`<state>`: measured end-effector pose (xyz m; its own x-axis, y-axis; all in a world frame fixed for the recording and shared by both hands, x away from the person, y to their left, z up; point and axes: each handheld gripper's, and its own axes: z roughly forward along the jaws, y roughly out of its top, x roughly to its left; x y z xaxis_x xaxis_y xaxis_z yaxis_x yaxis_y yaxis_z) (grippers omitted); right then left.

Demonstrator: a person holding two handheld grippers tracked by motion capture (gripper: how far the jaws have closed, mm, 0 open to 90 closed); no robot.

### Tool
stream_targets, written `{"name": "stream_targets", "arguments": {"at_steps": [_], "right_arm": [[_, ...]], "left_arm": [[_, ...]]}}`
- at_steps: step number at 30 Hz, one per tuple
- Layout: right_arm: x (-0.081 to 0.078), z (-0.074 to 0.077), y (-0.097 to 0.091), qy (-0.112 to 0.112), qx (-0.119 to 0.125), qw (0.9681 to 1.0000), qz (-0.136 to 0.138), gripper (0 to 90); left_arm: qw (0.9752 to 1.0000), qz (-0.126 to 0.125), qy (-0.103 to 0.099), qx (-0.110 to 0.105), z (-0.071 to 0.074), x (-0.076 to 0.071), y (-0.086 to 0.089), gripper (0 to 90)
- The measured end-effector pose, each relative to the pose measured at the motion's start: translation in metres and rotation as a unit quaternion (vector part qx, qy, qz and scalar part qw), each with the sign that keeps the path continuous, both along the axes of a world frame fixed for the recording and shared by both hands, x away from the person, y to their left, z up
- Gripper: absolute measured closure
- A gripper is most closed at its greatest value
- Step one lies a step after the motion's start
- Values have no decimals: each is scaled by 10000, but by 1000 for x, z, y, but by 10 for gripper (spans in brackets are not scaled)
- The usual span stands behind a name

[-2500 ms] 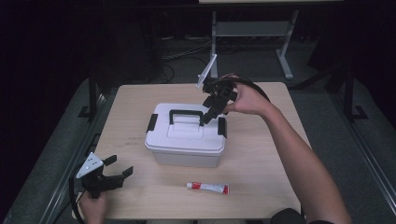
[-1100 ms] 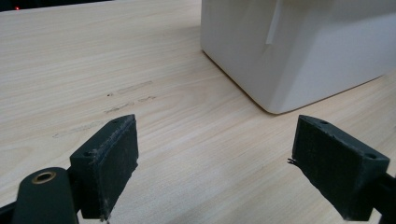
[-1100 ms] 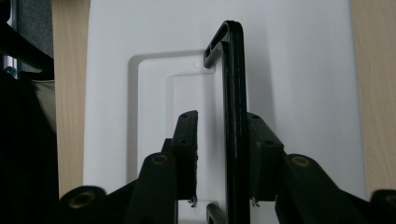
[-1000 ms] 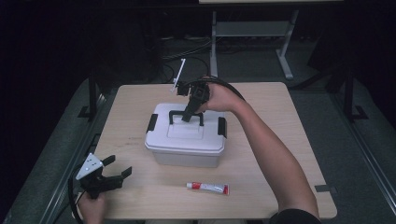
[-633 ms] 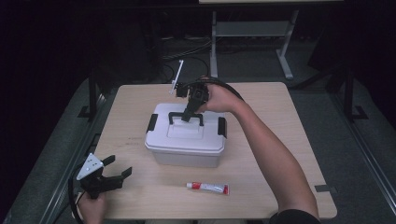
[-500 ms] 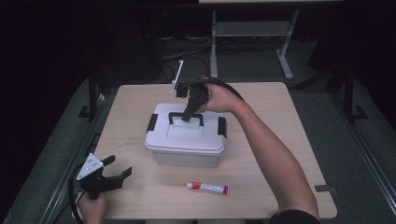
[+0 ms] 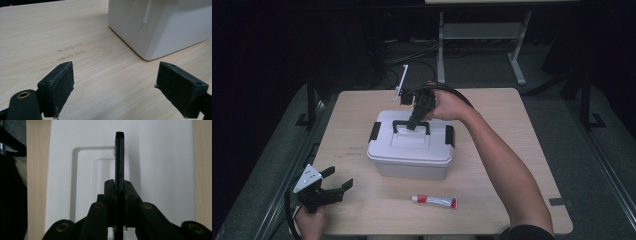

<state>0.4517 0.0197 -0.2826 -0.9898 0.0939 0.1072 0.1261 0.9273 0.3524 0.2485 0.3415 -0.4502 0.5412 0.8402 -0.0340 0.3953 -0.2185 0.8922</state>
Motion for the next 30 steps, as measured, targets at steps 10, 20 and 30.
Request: {"name": "stream_targets", "arguments": {"at_steps": [10,20,30], "right_arm": [[-1,3,-2,-39,43,10000,8,833],[-1,8,-5,-70,124,9999,-16,833],[-2,15,-9,-133,253,9996,-60,834]], "left_arm": [[10000,6,-11,11,0,0,0,137],[10000,7,-10,15,0,0,0,137],[10000,10,-18,17,0,0,-1,137]]}}
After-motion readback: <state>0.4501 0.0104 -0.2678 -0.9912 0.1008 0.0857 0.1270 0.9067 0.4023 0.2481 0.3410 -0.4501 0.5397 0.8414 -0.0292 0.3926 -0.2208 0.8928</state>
